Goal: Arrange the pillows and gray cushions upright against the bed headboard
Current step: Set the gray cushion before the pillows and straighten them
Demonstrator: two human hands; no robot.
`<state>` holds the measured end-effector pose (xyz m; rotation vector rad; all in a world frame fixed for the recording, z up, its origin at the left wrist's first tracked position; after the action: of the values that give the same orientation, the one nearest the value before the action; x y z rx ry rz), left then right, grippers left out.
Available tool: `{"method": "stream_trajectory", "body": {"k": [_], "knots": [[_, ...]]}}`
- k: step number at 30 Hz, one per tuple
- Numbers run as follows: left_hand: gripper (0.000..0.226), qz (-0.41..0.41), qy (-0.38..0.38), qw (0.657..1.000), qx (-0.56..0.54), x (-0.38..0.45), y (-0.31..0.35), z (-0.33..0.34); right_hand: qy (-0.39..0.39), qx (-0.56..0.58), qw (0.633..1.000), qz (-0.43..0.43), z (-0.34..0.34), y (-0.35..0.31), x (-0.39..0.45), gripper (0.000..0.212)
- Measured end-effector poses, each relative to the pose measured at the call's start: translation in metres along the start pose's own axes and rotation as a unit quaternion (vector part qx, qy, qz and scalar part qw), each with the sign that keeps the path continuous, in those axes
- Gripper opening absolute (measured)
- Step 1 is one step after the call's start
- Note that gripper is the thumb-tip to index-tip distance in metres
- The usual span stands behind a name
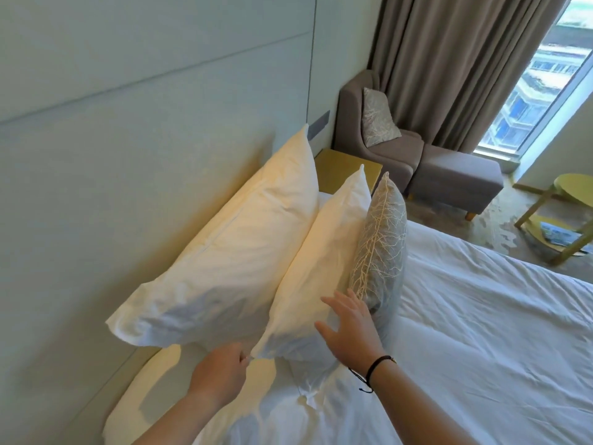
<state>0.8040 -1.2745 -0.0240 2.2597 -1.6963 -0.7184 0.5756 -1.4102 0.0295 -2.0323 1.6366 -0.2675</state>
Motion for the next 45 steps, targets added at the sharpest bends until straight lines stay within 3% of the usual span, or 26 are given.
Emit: {"method": "stream_trajectory", "body": {"k": [8, 11, 16, 21, 25, 30, 34, 45], "knots": [[0.017, -0.042, 0.094, 0.994, 0.024, -0.04, -0.024, -0.069, -0.112, 0.112, 0.987, 0.011, 0.044, -0.026, -0.015, 0.039], [0.01, -0.05, 0.154, 0.987, 0.018, -0.034, -0.033, -0.099, -0.139, 0.072, 0.988, -0.011, 0.049, -0.035, -0.02, 0.04], [0.03, -0.057, 0.226, 0.972, 0.037, -0.005, -0.063, -0.145, -0.16, 0.008, 0.987, -0.022, 0.058, -0.043, -0.018, 0.043], [0.045, -0.086, 0.139, 0.981, -0.104, 0.041, -0.108, -0.153, -0.164, 0.02, 0.986, 0.021, 0.08, -0.063, -0.01, 0.047], [0.037, -0.086, 0.072, 0.972, -0.207, 0.072, -0.129, -0.149, -0.156, 0.075, 0.981, 0.084, 0.098, -0.105, 0.01, 0.054], [0.036, -0.043, 0.088, 0.95, -0.295, 0.094, -0.143, -0.149, -0.135, 0.154, 0.97, 0.13, 0.117, -0.172, 0.052, 0.067], [0.036, -0.03, 0.105, 0.945, -0.309, 0.099, -0.15, -0.152, -0.13, 0.229, 0.945, 0.196, 0.136, -0.206, 0.067, 0.079], [0.036, 0.017, 0.12, 0.966, -0.229, 0.08, -0.165, -0.162, -0.13, 0.221, 0.944, 0.207, 0.151, -0.222, 0.069, 0.087]]}}
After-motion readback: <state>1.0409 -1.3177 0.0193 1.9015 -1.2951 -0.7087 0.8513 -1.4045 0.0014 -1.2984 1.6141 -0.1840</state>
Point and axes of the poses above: each hand's wrist, its own x-axis towards the middle knuckle, its own z-axis out of the palm, y = z × x, the point moved 5 cm from there along x, towards the middle knuckle, and after that the axes turned 14 degrees about z, right-handed, at the moved point
